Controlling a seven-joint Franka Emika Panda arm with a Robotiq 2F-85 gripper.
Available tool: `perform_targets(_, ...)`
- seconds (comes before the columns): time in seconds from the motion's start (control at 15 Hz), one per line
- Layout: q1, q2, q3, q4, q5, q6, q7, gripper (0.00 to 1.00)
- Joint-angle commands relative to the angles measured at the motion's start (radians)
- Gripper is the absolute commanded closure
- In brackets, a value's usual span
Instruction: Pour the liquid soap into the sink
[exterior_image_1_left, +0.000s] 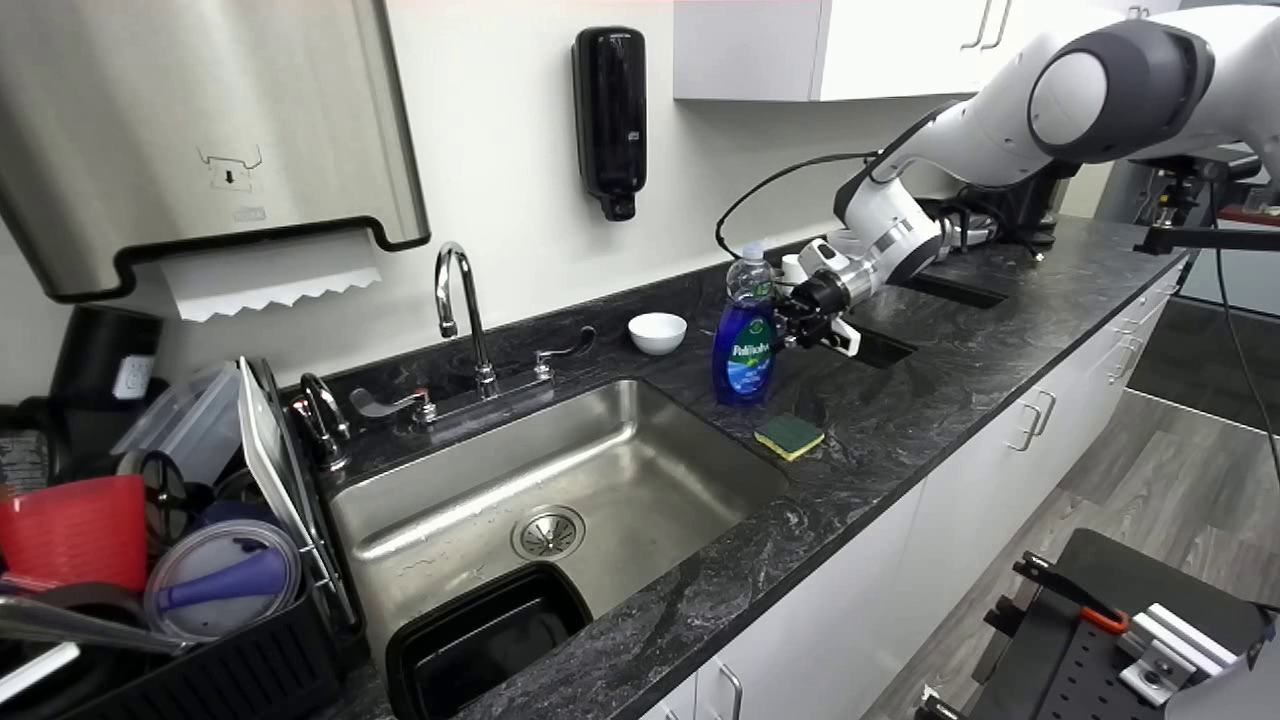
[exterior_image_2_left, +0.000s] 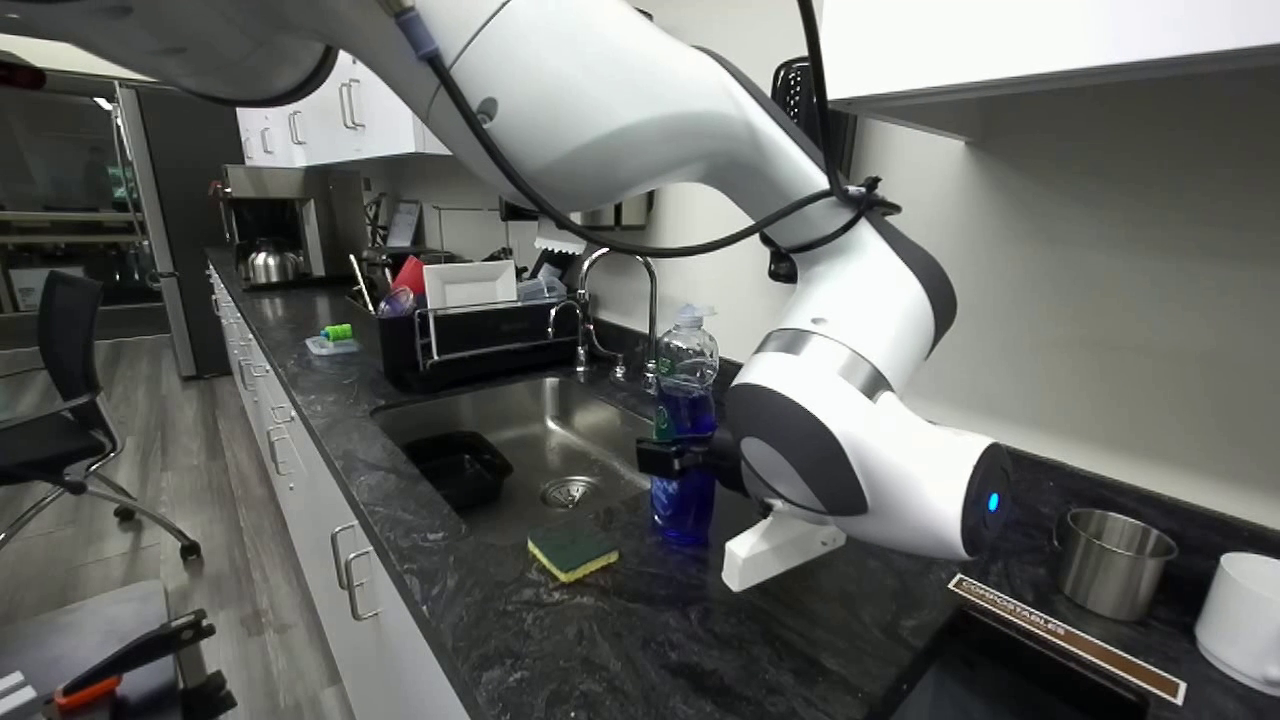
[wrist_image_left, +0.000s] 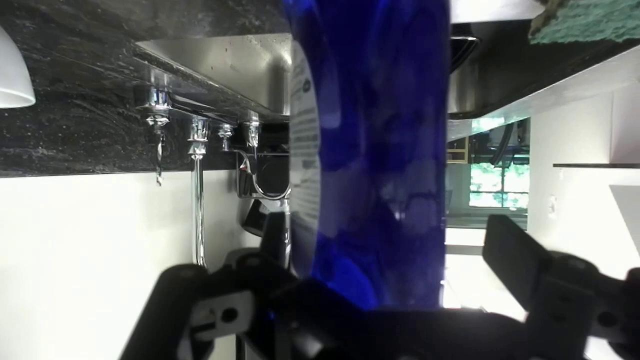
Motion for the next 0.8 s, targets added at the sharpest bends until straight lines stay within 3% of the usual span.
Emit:
perform_targets(0.0,0.004,0.019,-0.005,0.025,0.011,-0.019,-0.022,0.00)
perform_targets(0.53,0.008,0.034,-0.004,0.042,0.006,-0.018,-0.016,0.03)
perform_targets(0.67,0.010,0.036,-0.004,0.044,0.006,-0.018,-0.016,0.07)
perform_targets(0.73,0.012,0.036,-0.003,0.045,0.005,-0.017,-0.016,0.20)
